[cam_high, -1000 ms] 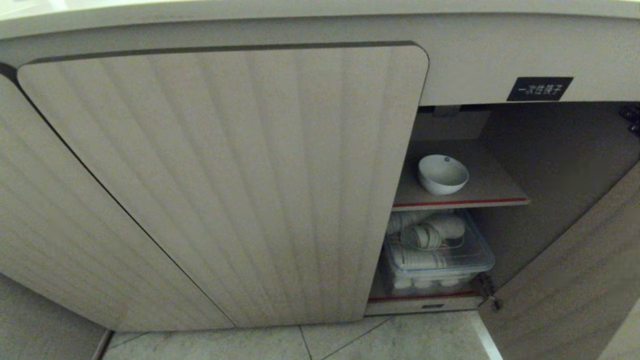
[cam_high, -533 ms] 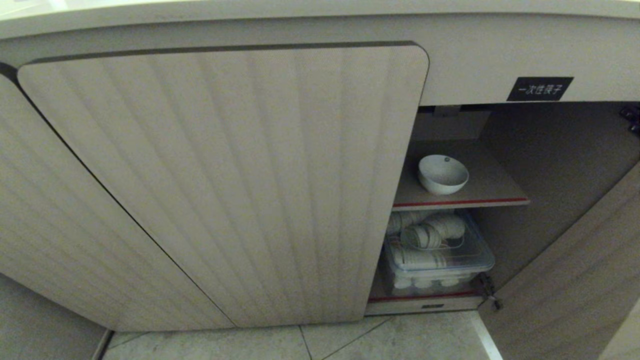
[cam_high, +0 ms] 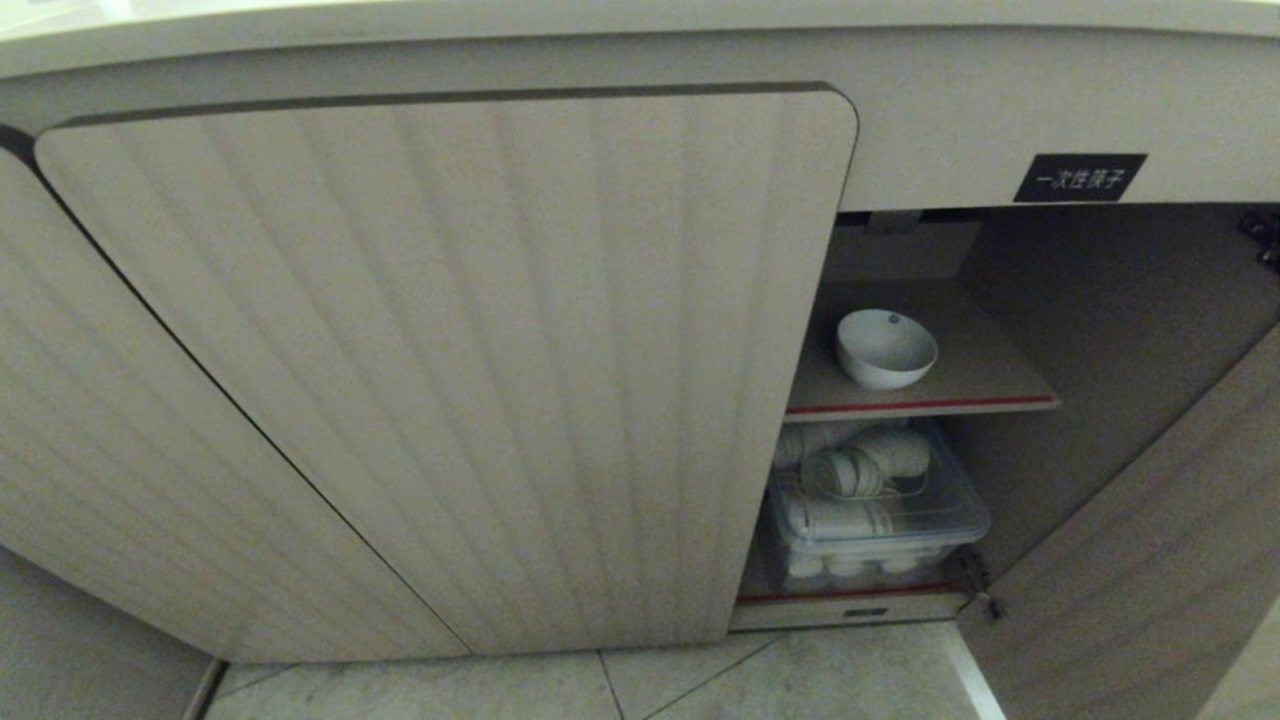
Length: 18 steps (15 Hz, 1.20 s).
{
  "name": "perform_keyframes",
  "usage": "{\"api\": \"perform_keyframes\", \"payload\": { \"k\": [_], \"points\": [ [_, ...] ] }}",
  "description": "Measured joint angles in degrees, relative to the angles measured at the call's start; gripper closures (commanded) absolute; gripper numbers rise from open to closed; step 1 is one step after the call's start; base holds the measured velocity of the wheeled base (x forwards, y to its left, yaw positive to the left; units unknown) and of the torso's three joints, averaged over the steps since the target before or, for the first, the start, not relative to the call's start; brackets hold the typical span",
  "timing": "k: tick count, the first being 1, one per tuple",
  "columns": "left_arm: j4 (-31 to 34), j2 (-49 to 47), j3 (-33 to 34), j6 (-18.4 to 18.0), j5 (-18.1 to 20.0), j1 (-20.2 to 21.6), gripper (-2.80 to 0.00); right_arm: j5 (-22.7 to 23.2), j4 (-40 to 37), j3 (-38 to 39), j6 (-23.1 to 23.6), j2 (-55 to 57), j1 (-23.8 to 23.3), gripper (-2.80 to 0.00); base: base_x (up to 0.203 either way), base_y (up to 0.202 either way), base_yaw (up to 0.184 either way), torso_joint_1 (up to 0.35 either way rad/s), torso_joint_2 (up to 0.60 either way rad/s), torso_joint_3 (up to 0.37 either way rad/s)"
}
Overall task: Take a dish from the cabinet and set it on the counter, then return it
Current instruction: Take the bowl from the cabinet
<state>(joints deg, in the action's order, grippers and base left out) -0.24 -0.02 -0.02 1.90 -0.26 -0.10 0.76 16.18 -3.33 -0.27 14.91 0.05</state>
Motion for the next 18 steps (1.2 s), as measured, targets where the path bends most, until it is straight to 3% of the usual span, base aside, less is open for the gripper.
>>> {"api": "perform_keyframes", "payload": {
  "k": [6, 13, 18],
  "points": [
    [0.00, 0.00, 0.00, -0.01, -0.01, 0.00, 0.00, 3.79, 12.38, -4.40, 3.15, 23.46, 0.05, 0.00, 0.000, 0.000, 0.000, 0.000, 0.00, 0.000],
    [0.00, 0.00, -0.02, 0.00, -0.03, 0.00, 0.00, 4.33, 14.80, -11.12, 6.39, 50.04, 6.08, 0.00, 0.000, 0.000, 0.000, 0.000, 0.00, 0.000],
    [0.00, 0.00, -0.02, -0.01, 0.00, 0.00, 0.00, 4.19, 14.77, -19.85, 6.20, 61.59, 8.29, 0.00, 0.000, 0.000, 0.000, 0.000, 0.00, 0.000]
  ]
}}
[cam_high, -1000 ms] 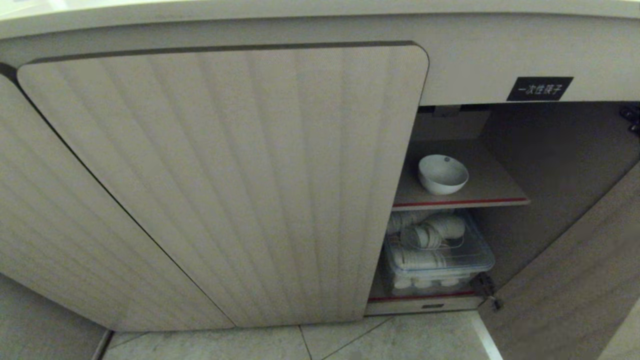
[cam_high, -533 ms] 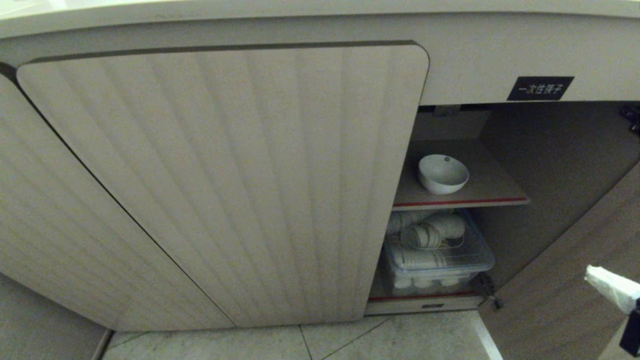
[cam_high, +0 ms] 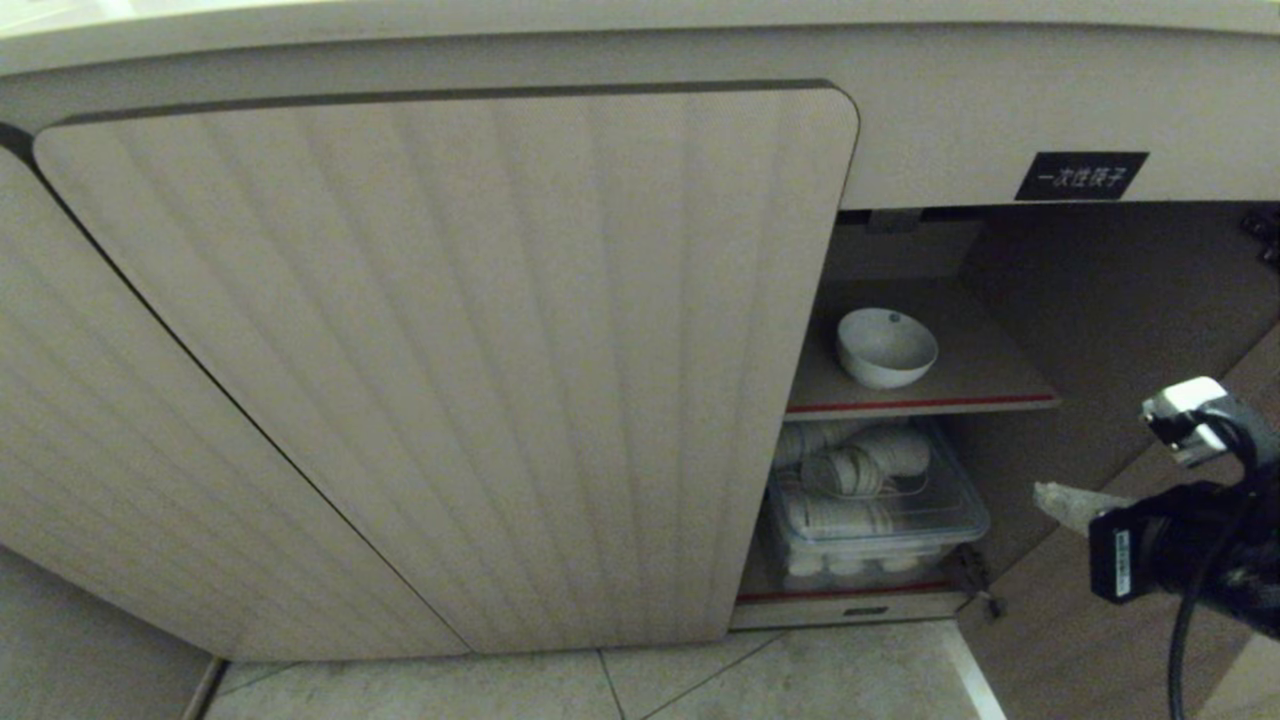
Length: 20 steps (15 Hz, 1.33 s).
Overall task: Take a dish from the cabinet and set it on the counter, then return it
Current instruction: Take the bowl from the cabinet
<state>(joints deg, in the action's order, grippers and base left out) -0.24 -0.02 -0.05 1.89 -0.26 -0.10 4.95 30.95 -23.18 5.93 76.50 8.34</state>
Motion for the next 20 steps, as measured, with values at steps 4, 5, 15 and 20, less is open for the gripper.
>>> {"api": "perform_keyframes", "payload": {
  "k": [4, 5, 15, 20],
  "points": [
    [0.00, 0.00, 0.00, 0.01, -0.01, 0.00, 0.00, -0.22, 0.72, -3.69, -0.34, 5.04, -0.10, 0.00, 0.000, 0.000, 0.000, 0.000, 0.00, 0.000],
    [0.00, 0.00, 0.00, 0.01, -0.01, 0.00, 0.00, -0.27, 1.54, -4.35, -0.35, 6.28, -0.13, 0.00, 0.000, 0.000, 0.000, 0.000, 0.00, 0.000],
    [0.00, 0.00, 0.00, 0.00, 0.02, 0.00, 0.00, -13.05, 3.21, -20.48, -9.73, 20.16, -0.93, 0.00, 0.000, 0.000, 0.000, 0.000, 0.00, 0.000],
    [0.02, 0.00, 0.00, 0.01, 0.02, 0.00, 0.00, -16.66, 4.41, -26.42, -10.22, 24.72, -0.74, 0.00, 0.000, 0.000, 0.000, 0.000, 0.00, 0.000]
  ]
}}
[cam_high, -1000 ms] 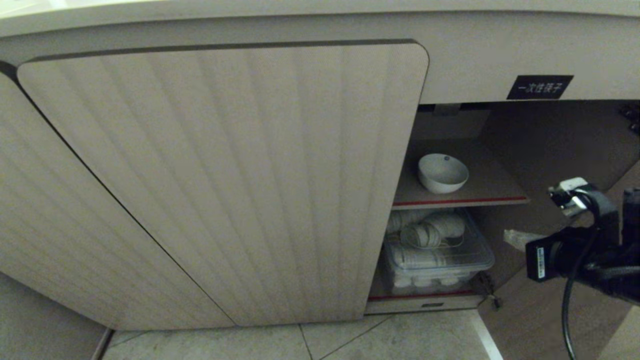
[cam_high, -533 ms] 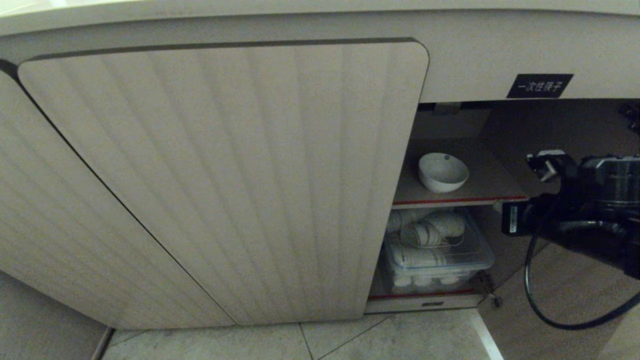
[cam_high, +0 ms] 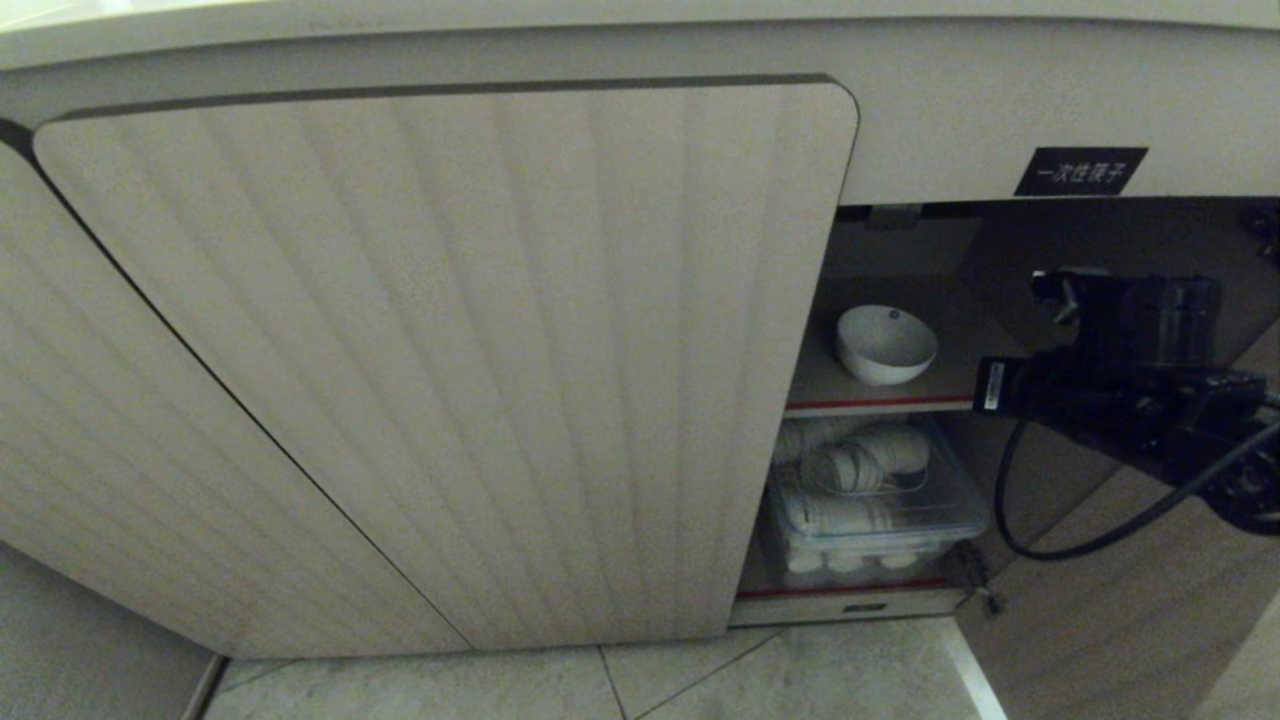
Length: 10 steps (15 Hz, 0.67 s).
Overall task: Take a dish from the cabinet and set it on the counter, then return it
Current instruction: Take the bowl from the cabinet
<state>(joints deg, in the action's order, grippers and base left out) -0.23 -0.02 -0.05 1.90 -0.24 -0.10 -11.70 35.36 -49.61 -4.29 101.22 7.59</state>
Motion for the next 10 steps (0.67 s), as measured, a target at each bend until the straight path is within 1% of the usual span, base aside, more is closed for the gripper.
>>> {"api": "perform_keyframes", "payload": {
  "k": [4, 5, 6, 10],
  "points": [
    [0.00, 0.00, 0.00, 0.00, -0.05, 0.00, 0.00, -0.55, 0.24, -3.54, 0.21, 2.53, 0.69, 0.00, 0.000, 0.000, 0.000, 0.000, 0.00, 0.000],
    [0.01, 0.00, 0.00, 0.00, -0.02, 0.00, 0.00, -1.55, 0.36, -4.40, 0.24, 3.12, 0.98, 0.00, 0.000, 0.000, 0.000, 0.000, 0.00, 0.000],
    [-0.02, 0.00, 0.00, 0.00, 0.02, 0.00, 0.00, -2.64, 0.44, -5.08, 0.27, 3.63, 1.33, -2.80, 0.000, 0.000, 0.000, 0.000, 0.00, 0.000],
    [0.00, 0.00, 0.00, 0.00, -0.02, 0.00, 0.00, -4.28, 0.46, -7.38, 0.31, 5.27, 1.89, -2.80, 0.000, 0.000, 0.000, 0.000, 0.00, 0.000]
  ]
}}
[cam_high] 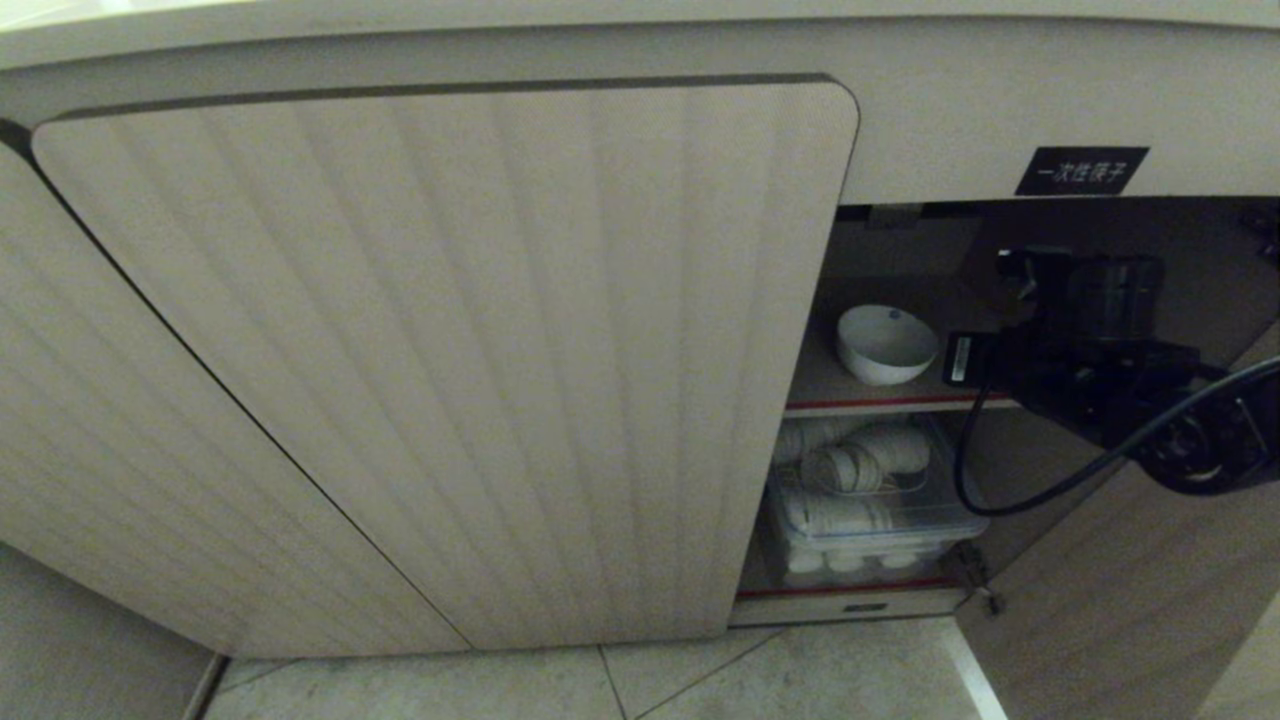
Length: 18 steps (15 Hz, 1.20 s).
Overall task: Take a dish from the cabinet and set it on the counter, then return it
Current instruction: Take the bowl from the cabinet
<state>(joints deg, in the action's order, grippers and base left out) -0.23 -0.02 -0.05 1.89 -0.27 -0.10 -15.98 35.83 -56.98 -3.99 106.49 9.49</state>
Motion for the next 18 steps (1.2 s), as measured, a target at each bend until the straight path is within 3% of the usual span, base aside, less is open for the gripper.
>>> {"api": "perform_keyframes", "payload": {
  "k": [5, 18],
  "points": [
    [0.01, 0.00, 0.00, 0.03, -0.03, 0.00, 0.00, -2.54, 4.50, -0.50, 0.46, 1.80, 0.10, -2.80, 0.000, 0.000, 0.000, 0.000, 0.00, 0.000],
    [-0.02, 0.00, 0.00, 0.01, 0.00, 0.00, 0.00, -2.54, 6.96, -0.46, 0.41, 3.33, 0.07, -2.80, 0.000, 0.000, 0.000, 0.000, 0.00, 0.000]
  ]
}}
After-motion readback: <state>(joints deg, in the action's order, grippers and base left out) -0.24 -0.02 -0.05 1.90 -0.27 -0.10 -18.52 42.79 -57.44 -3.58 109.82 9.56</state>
